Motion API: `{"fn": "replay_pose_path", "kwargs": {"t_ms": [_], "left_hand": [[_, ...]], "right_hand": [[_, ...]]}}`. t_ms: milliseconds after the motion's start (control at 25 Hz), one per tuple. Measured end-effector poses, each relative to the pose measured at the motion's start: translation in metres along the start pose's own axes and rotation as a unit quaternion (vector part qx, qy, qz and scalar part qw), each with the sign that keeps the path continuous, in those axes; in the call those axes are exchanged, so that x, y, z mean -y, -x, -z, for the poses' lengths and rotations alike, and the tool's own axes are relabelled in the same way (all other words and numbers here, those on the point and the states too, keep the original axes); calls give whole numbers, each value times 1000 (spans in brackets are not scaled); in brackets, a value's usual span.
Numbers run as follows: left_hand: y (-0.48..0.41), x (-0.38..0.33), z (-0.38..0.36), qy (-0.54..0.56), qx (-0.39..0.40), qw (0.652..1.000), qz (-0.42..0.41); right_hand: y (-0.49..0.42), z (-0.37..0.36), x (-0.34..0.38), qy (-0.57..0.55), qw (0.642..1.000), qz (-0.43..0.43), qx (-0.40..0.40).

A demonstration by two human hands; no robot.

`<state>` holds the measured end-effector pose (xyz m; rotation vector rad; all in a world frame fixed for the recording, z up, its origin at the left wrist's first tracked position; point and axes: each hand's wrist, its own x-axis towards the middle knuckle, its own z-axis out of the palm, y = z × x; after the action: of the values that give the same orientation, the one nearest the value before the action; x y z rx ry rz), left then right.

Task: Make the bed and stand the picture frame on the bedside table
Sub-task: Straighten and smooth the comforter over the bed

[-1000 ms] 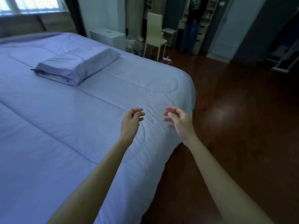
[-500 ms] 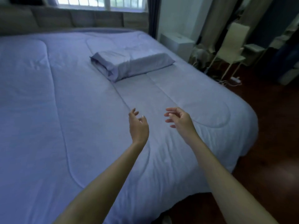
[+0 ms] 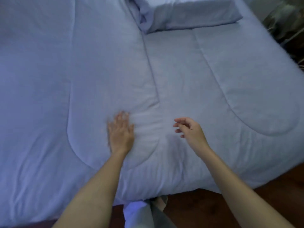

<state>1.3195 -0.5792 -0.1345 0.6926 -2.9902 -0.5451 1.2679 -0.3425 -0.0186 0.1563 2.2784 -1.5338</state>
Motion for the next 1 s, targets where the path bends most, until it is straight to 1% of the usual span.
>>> {"fn": "replay_pose_path", "kwargs": {"t_ms": [80, 160, 240, 320, 360, 400, 440, 480, 520, 560, 600, 640, 680, 720, 760, 800, 880, 920, 1000], "left_hand": [[5, 56, 17, -12, -39, 995, 91], [20, 100, 39, -20, -75, 982, 173], [46, 133, 55, -41, -88, 974, 203], [70, 215, 33, -67, -87, 956, 271], [75, 260, 25, -35, -102, 934, 341], [76, 294, 25, -21, -120, 899, 422], [72, 310, 30, 40, -149, 857, 491], [70, 294, 38, 29, -150, 844, 514], [67, 254, 47, -22, -159, 862, 481], [61, 197, 58, -38, -162, 915, 368], [46, 149, 65, -16, -152, 952, 266], [35, 100, 68, 0, -157, 965, 212], [23, 63, 52, 31, -153, 970, 188], [11, 19, 35, 41, -137, 973, 182], [4, -21, 13, 61, -109, 977, 171], [2, -66, -7, 88, -90, 982, 137], [1, -164, -41, 120, -76, 989, 39], [7, -215, -60, 125, -69, 989, -26], [20, -301, -90, 127, -49, 979, -154]], "right_hand": [[-8, -33, 4, 9, 999, -2, 46], [-14, -67, 13, 32, 995, 15, 90], [-19, -103, 20, 72, 989, 62, 112], [-24, -138, 20, 152, 970, 150, 112], [-22, -154, 17, 197, 954, 188, 129], [-17, -166, 11, 251, 931, 211, 163], [-14, -173, -1, 315, 899, 230, 197], [-14, -173, -17, 380, 864, 260, 202], [-19, -164, -34, 432, 835, 294, 174], [-28, -147, -48, 464, 820, 310, 128], [-39, -122, -61, 480, 820, 300, 89], [-50, -92, -72, 484, 830, 271, 59], [-62, -56, -84, 485, 840, 240, 33], [-75, -13, -97, 485, 850, 208, 3], [-85, 29, -109, 483, 856, 180, -32], [-93, 72, -122, 487, 857, 157, -58], [-105, 155, -147, 503, 853, 106, -85], [-109, 198, -163, 504, 855, 74, -99], [-113, 274, -192, 487, 863, 5, -135]]}}
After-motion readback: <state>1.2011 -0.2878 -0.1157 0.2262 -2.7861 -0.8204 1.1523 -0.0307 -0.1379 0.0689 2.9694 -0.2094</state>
